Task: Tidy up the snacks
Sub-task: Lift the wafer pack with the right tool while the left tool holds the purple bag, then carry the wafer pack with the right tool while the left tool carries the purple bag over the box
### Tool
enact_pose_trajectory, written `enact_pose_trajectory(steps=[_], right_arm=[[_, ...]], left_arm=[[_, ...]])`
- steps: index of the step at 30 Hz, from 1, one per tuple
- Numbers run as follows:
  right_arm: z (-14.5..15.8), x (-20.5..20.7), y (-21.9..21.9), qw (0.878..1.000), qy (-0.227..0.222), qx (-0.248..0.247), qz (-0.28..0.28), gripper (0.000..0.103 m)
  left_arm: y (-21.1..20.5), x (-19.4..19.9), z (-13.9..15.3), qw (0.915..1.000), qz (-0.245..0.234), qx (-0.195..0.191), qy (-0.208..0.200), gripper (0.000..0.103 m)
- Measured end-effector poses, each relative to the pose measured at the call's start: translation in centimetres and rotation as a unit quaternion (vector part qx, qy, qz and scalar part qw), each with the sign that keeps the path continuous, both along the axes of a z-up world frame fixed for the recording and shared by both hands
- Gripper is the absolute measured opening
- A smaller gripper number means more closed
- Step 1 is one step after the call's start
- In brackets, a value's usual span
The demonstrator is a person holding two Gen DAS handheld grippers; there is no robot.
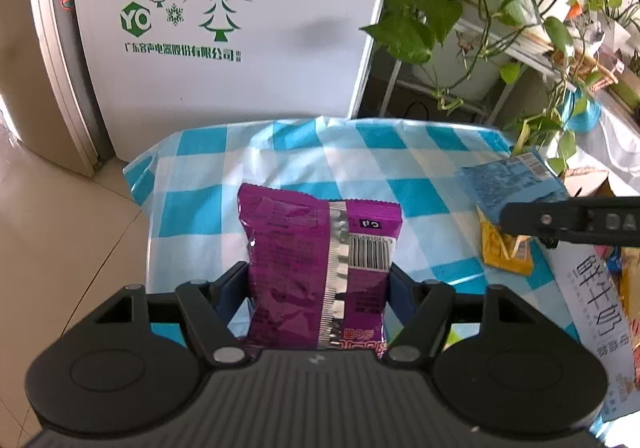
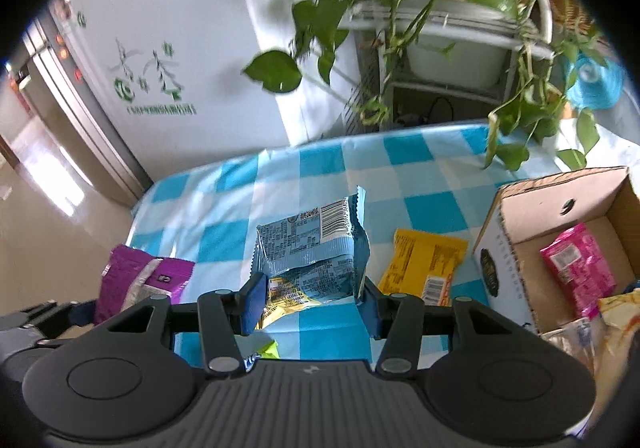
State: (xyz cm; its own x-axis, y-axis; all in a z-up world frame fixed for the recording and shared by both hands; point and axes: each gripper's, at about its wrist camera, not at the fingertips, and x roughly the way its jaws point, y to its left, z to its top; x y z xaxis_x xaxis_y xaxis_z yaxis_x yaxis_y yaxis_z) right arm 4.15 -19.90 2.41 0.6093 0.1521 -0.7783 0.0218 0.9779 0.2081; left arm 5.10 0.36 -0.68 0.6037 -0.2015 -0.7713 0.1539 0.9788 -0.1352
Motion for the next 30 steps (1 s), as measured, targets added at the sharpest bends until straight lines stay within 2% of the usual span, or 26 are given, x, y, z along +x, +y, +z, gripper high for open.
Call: enact_pose_trajectory(steps=[9,18,30], right_arm=[[1.9,-2.7,-1.8,0.999,-0.026,0.015,-0.024,0.055],[3.5,-5.4,-4.0,0.997,-0.054,0.018,-0.050,0.055],[4.4,-6.9,-8.1,0.992,-0.074,0.008,-0.100,0.055]], left_arm=[[-1.3,-0.2,1.0,0.9998,-0.004,-0.012,-0.017,0.071],[-3.4,-0.8,2.0,0.9984,-0.027,0.004,-0.049,0.071],[-6.7,-1.2,1.3,0.9967,-0.063,0.016,-0.048,0.071]])
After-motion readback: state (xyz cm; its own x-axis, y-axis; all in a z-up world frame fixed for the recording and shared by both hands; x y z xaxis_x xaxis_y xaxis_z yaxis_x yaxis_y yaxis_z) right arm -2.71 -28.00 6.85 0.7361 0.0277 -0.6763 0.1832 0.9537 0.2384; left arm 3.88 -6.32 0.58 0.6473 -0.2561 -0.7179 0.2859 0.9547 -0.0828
